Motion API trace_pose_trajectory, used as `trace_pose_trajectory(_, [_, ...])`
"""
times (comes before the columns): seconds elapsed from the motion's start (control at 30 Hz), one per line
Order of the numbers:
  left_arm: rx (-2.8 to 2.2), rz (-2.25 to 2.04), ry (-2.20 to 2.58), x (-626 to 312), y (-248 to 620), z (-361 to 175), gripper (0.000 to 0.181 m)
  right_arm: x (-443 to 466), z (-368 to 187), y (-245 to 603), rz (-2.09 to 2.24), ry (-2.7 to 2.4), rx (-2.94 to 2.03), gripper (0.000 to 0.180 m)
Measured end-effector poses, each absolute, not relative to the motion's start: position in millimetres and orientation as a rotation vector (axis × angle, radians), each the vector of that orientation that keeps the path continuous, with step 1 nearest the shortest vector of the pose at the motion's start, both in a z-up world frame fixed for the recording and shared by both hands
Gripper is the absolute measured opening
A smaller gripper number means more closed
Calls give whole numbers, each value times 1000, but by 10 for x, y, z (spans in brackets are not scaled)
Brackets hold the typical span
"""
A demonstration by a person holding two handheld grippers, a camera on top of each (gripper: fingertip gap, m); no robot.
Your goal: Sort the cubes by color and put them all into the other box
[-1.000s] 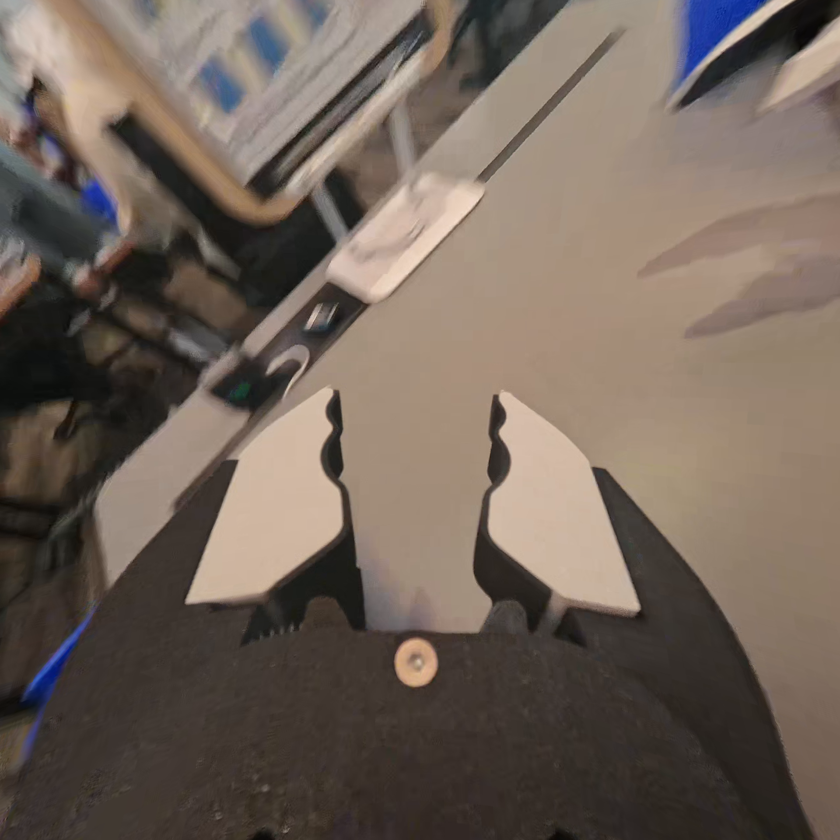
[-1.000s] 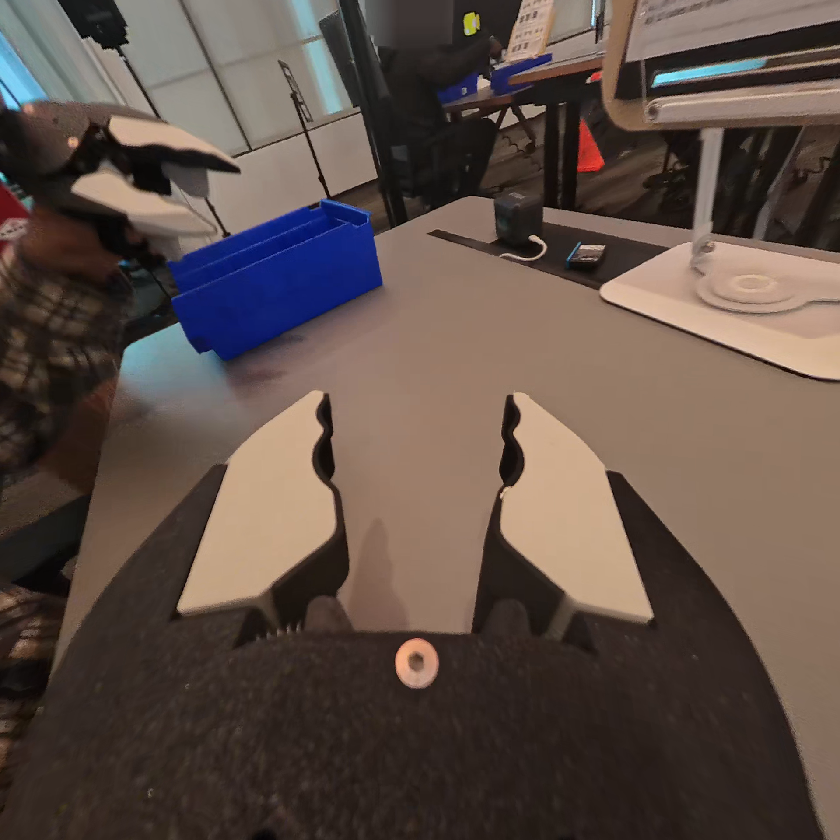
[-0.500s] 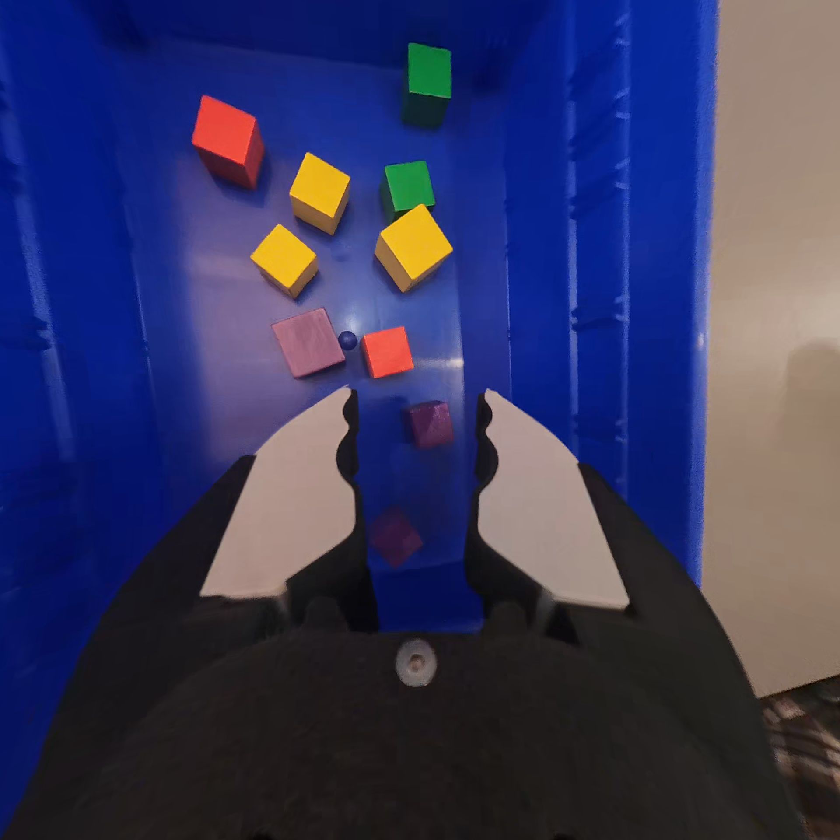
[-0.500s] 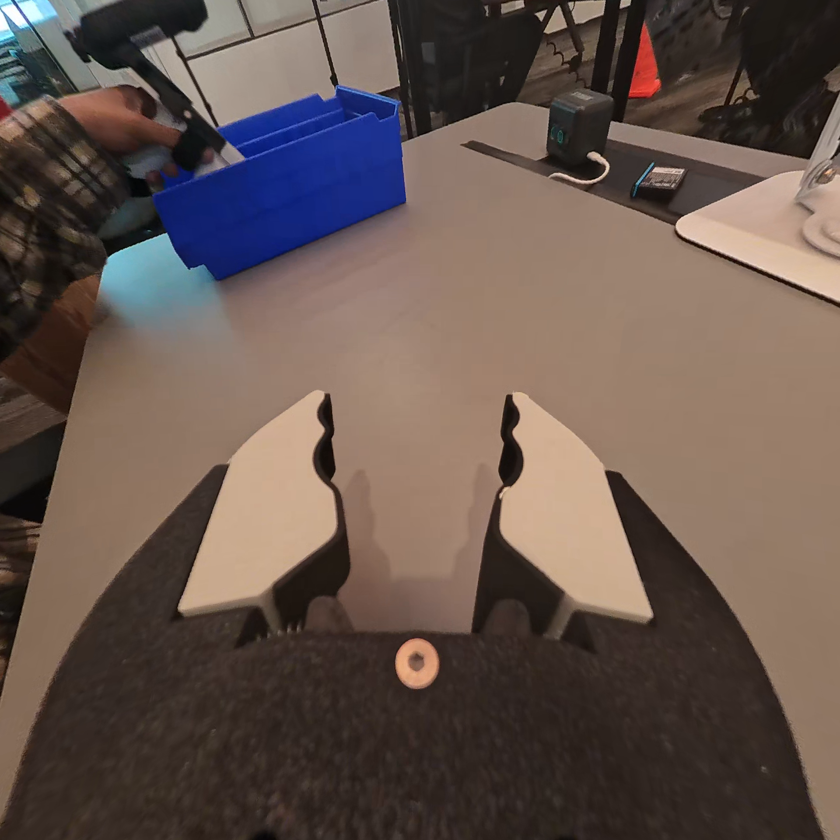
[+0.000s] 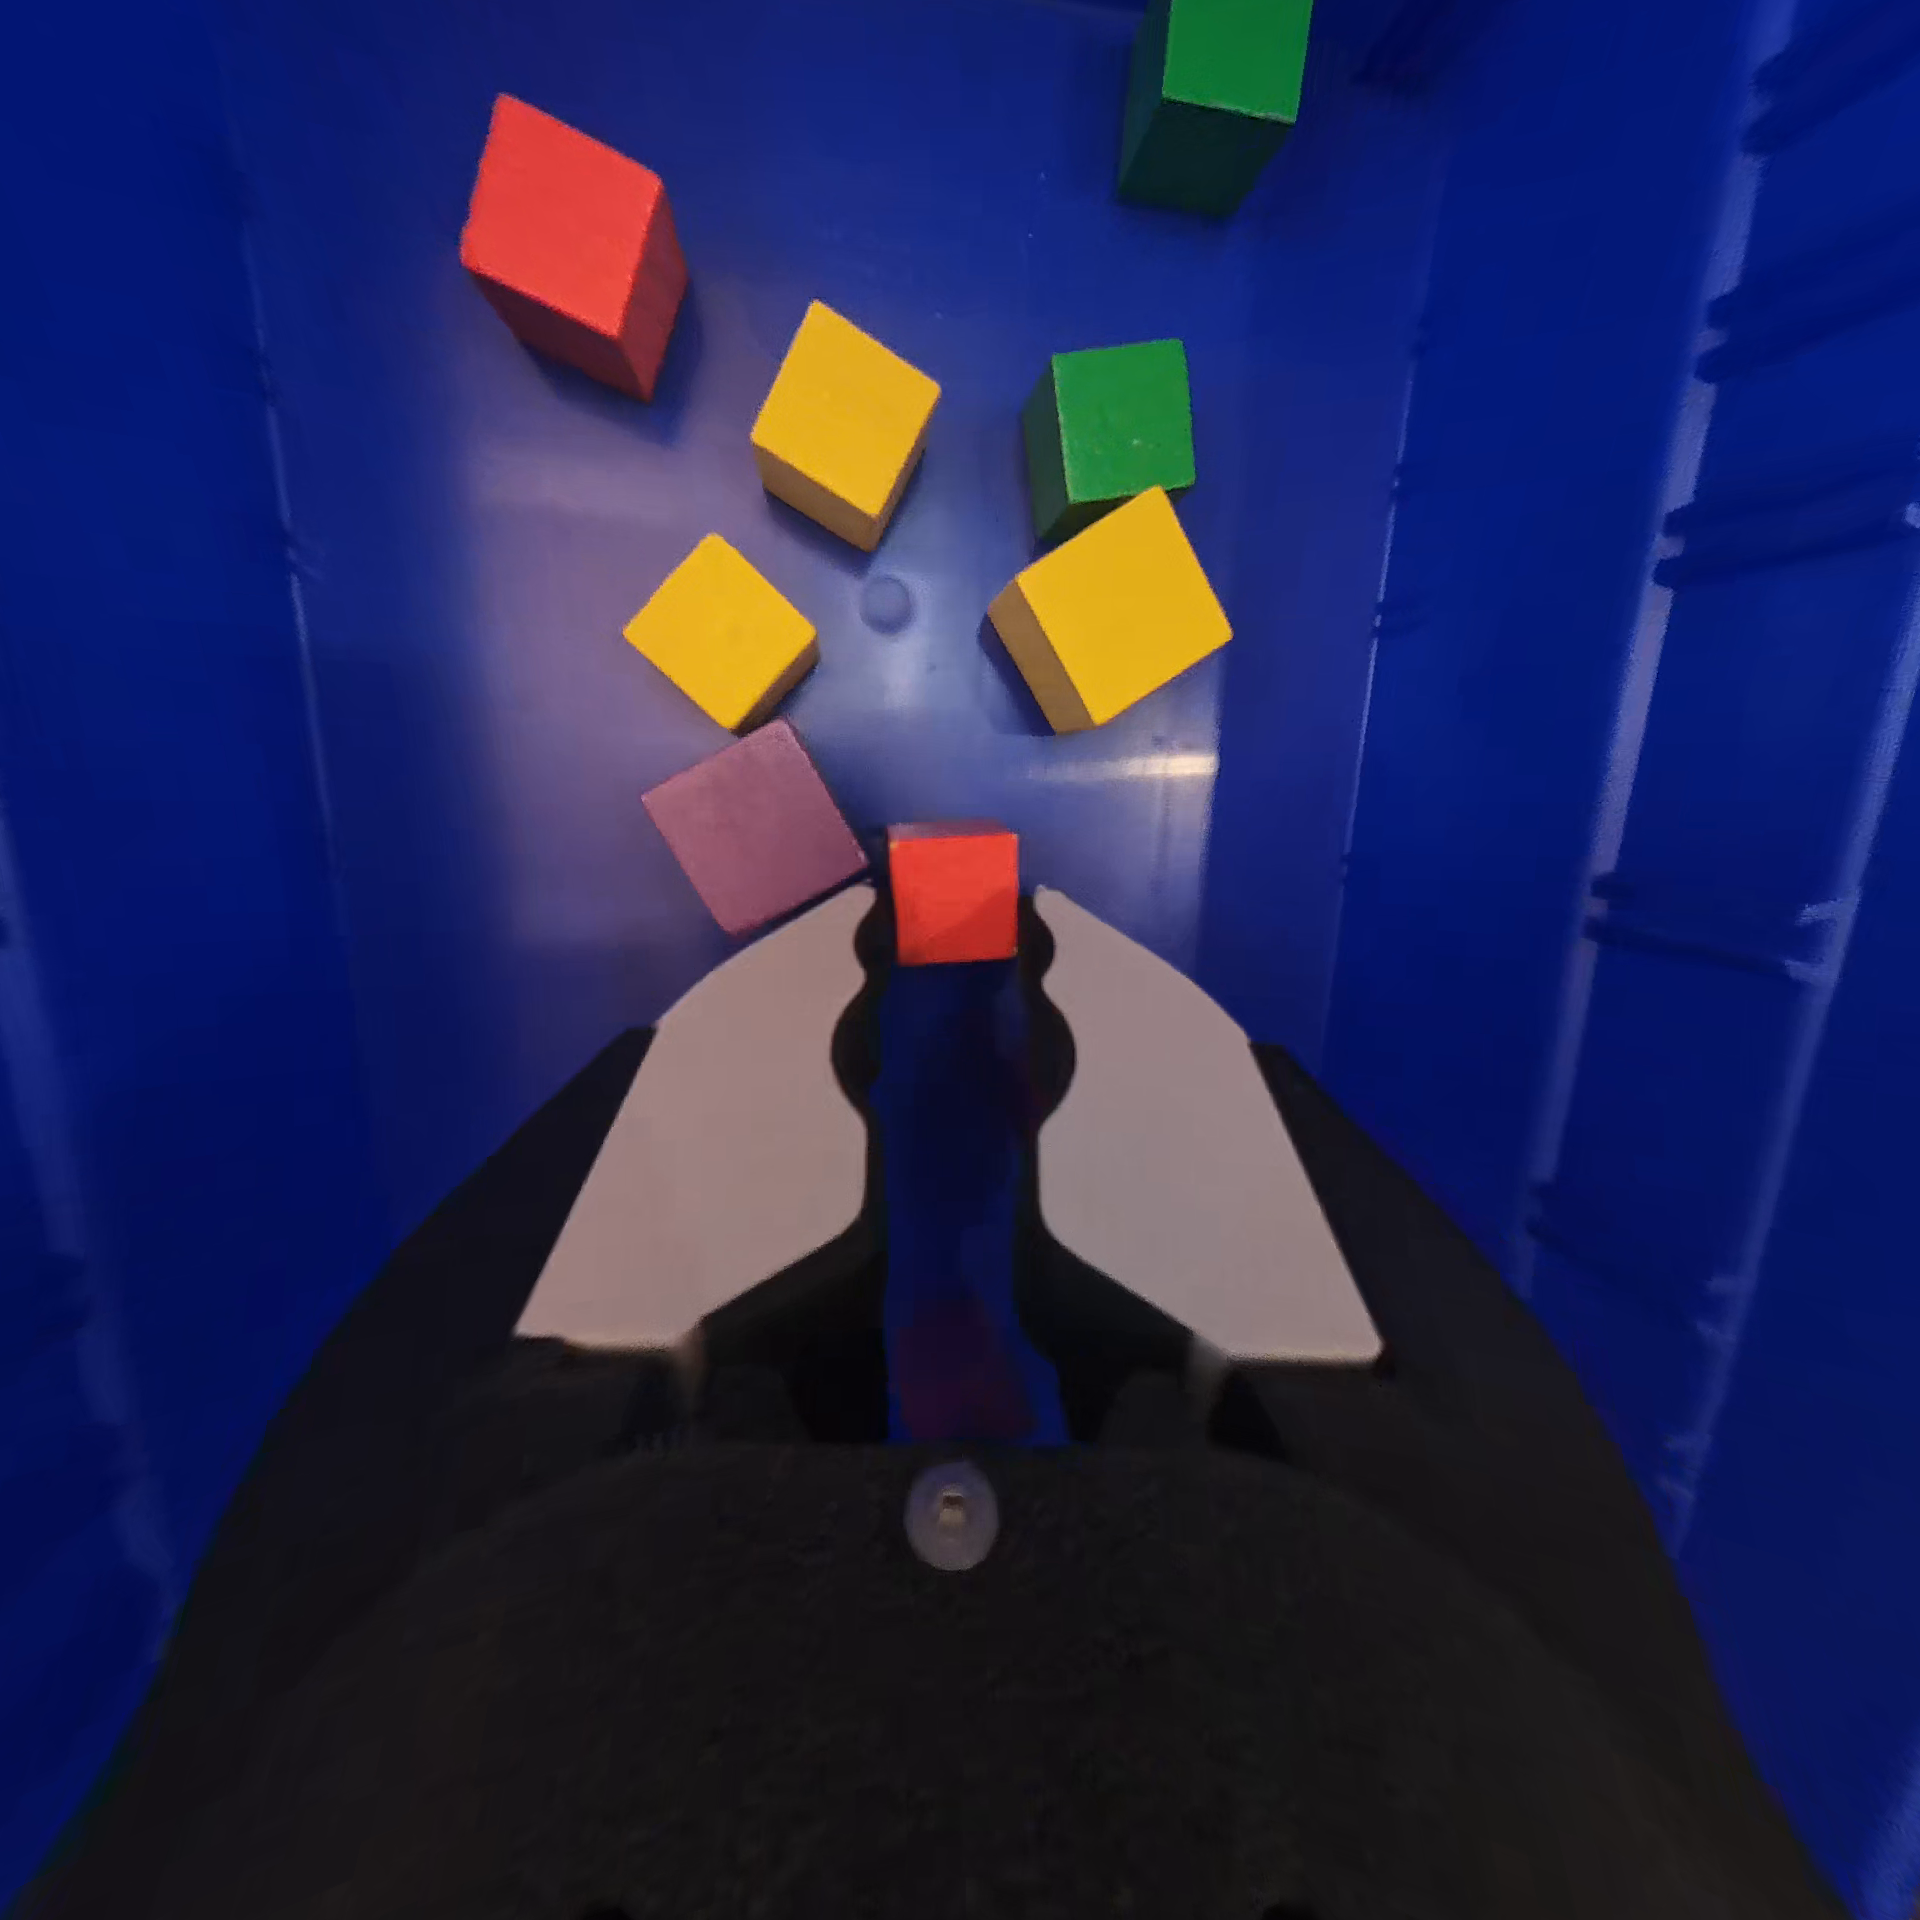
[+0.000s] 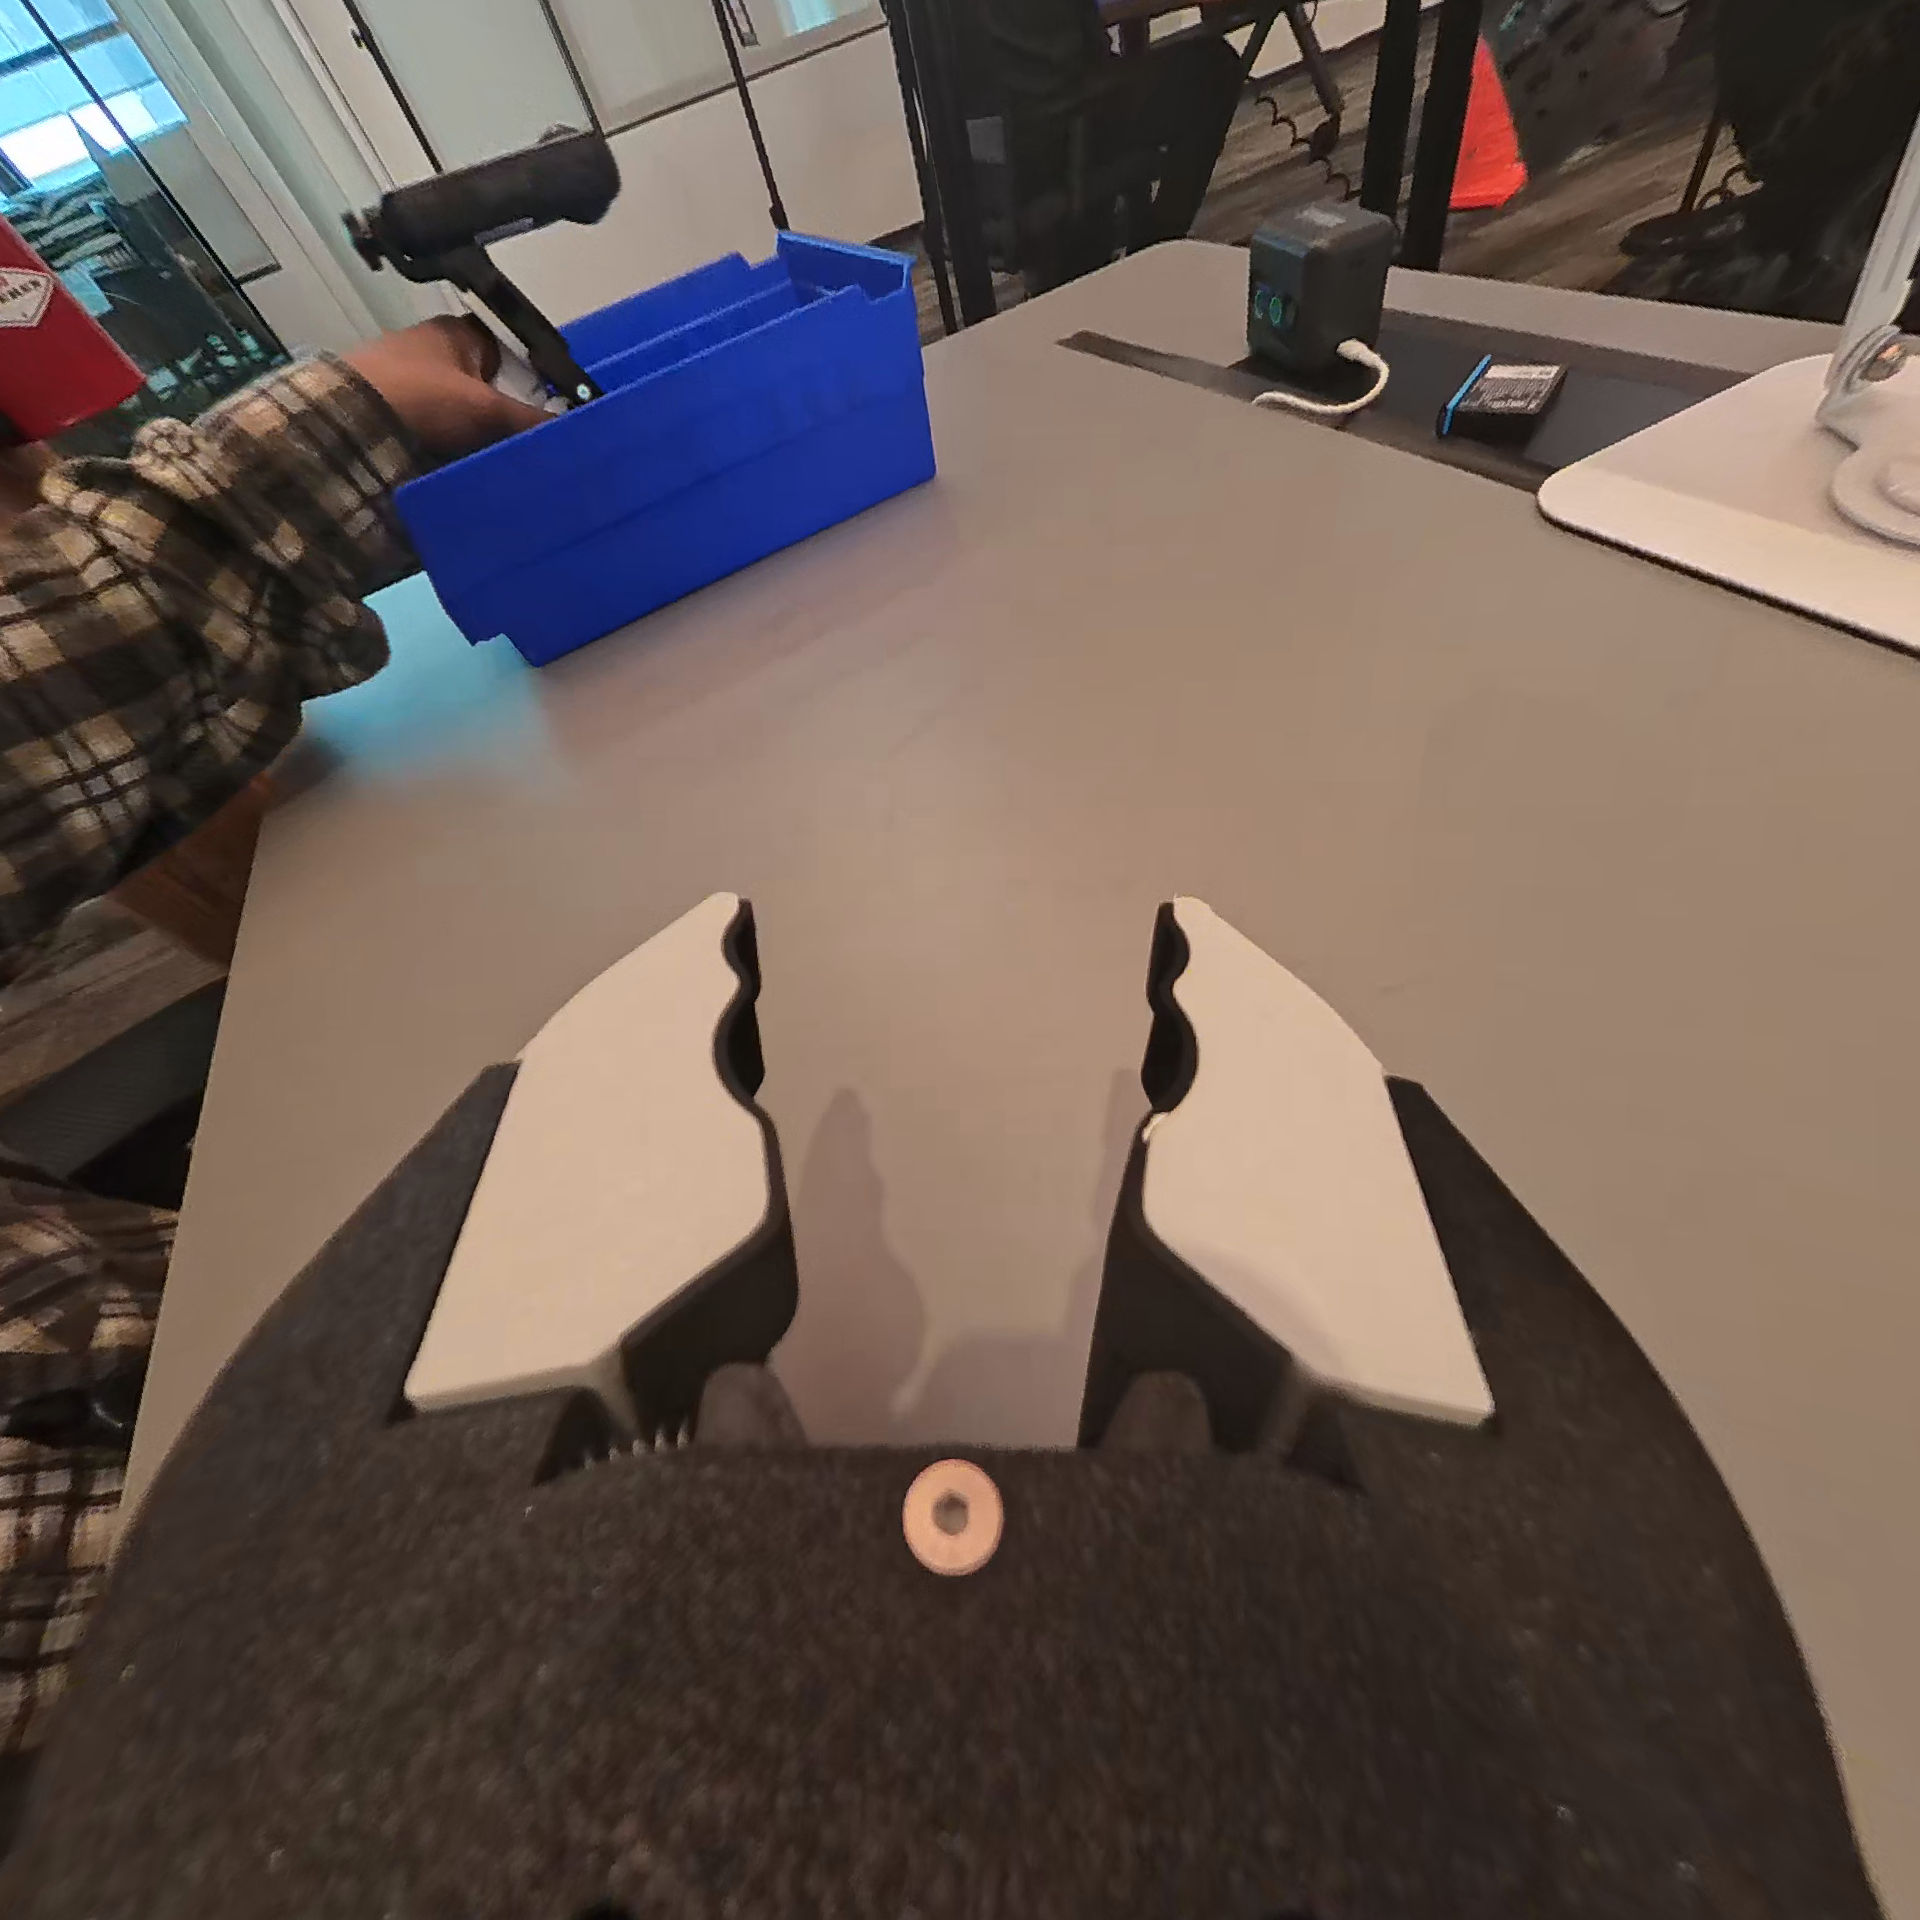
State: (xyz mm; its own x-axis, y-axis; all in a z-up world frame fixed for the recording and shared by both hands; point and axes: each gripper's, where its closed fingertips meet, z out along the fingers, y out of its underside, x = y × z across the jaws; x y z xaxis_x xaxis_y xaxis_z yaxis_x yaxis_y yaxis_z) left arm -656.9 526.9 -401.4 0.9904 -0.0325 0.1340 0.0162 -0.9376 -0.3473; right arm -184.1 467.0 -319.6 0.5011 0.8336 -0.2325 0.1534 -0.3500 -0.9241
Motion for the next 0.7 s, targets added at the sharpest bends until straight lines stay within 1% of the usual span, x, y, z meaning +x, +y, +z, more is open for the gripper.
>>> trace_pose_trajectory(0.17, [-2729,-210,96,-6606,5290,-3853,22,-1816,-3192,4674,924,-815,-1808,70])
trace_pose_trajectory(0.23, [-2639,-228,151,-6588,5319,-3617,22,-1817,-3202,4672,930,-814,-1814,69])
trace_pose_trajectory(0.33, [-2420,-300,300,-6315,5358,-3046,22,-1835,-3214,4657,948,-820,-1822,69])
trace_pose_trajectory(0.43, [-2177,-334,551,-5666,5261,-2411,21,-1870,-3225,4642,984,-809,-1851,70])
trace_pose_trajectory(0.5, [-2005,-323,752,-5056,5130,-2093,21,-1926,-3135,4608,1059,-766,-1869,69])
trace_pose_trajectory(0.6, [-1826,-285,1002,-4066,4951,-2013,21,-2023,-2934,4514,1172,-727,-1934,67])
trace_pose_trajectory(0.7, [-1689,-258,1157,-3172,4851,-2209,21,-2051,-2732,4456,1218,-671,-1999,64])
